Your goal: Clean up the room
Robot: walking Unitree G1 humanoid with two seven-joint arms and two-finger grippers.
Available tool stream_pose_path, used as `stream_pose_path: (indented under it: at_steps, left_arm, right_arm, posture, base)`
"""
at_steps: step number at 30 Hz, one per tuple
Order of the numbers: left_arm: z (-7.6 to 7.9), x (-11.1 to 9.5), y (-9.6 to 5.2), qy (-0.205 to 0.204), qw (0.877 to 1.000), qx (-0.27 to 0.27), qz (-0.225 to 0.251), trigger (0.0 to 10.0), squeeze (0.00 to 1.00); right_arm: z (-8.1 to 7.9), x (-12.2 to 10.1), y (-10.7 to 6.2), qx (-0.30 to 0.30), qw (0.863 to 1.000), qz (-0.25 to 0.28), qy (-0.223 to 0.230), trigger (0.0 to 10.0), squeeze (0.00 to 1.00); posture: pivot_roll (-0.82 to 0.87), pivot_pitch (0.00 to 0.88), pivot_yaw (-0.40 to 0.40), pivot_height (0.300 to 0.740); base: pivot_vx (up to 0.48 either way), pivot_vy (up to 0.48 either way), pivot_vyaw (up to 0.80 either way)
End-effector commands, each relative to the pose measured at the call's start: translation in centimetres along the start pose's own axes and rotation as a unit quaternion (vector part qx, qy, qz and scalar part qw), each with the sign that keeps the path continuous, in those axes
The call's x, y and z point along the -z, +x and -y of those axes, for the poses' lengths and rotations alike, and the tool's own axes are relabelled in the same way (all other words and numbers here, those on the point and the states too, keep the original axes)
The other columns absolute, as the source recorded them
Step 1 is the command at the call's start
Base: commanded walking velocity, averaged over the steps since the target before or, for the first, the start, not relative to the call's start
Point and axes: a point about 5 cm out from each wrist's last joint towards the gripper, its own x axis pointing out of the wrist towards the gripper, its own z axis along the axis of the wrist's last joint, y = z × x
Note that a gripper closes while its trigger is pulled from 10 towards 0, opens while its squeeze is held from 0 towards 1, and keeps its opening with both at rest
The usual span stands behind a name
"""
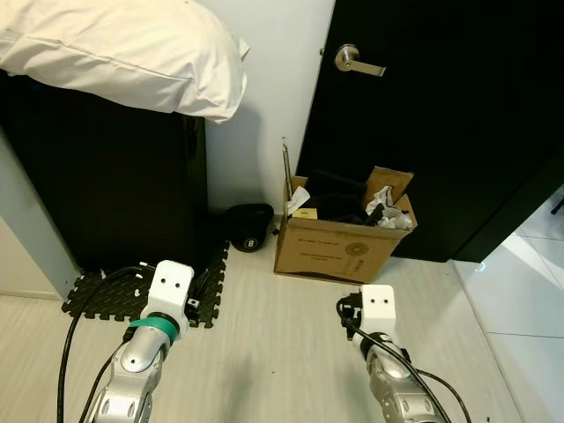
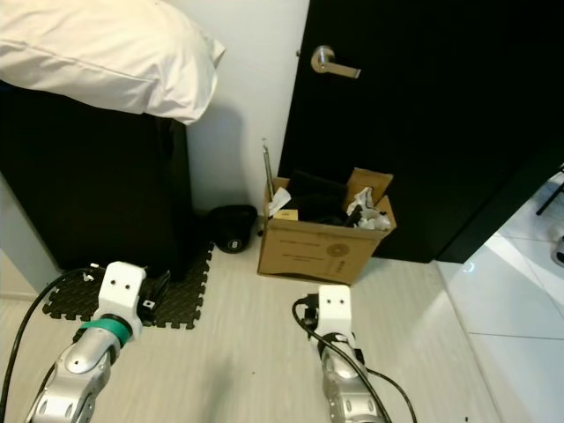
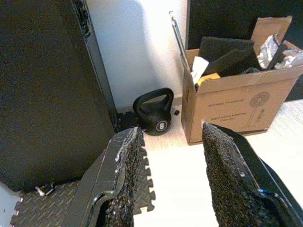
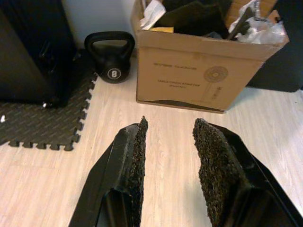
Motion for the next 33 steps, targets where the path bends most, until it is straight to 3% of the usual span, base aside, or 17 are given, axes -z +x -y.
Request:
stream_pose_path:
  at_steps: [1,7,11,21,33]
  left_arm:
    - [0.2,0.7,-0.1,0.002,1.000,0.004,-0.017,10.0,0.00]
    - [0.3,0.6,0.3,0.007,1.000,0.009,-0.018,10.0,0.00]
    - [-0.3,-0.5,1.3,0.011,1.000,-0.003,-0.014,10.0,0.00]
    - [-0.6,-0.2,1.0,0.015,0.999,-0.045,-0.014,10.0,0.00]
    - [-0.1,0.6,0.8,0.025,0.998,-0.042,-0.031,10.0,0.00]
  right_arm:
    - [0.1,0.2,-0.1,-0.002,1.000,0.000,-0.008,10.0,0.00]
    - [-0.1,-0.1,0.2,-0.006,1.000,0.003,-0.013,10.0,0.00]
    - [-0.9,-1.4,1.0,-0.023,1.000,0.009,-0.016,10.0,0.00]
    - [-0.8,-0.3,0.9,-0.040,0.999,-0.019,-0.022,10.0,0.00]
    - [-0.8,-0.1,0.9,-0.041,0.999,-0.022,-0.028,10.0,0.00]
  posture:
    - [0.12,0.000,-0.038,0.740]
    - [0.13,0.000,-0.036,0.740]
    - [0.18,0.000,-0.065,0.740]
    - [0.24,0.000,-0.147,0.740]
    - [0.22,0.000,-0.134,0.740]
  base:
    - [0.000,0.000,0.80]
    - [0.000,0.000,0.80]
    - [0.000,0.000,0.80]
    - [0.000,0.000,0.80]
    - [0.000,0.000,0.79]
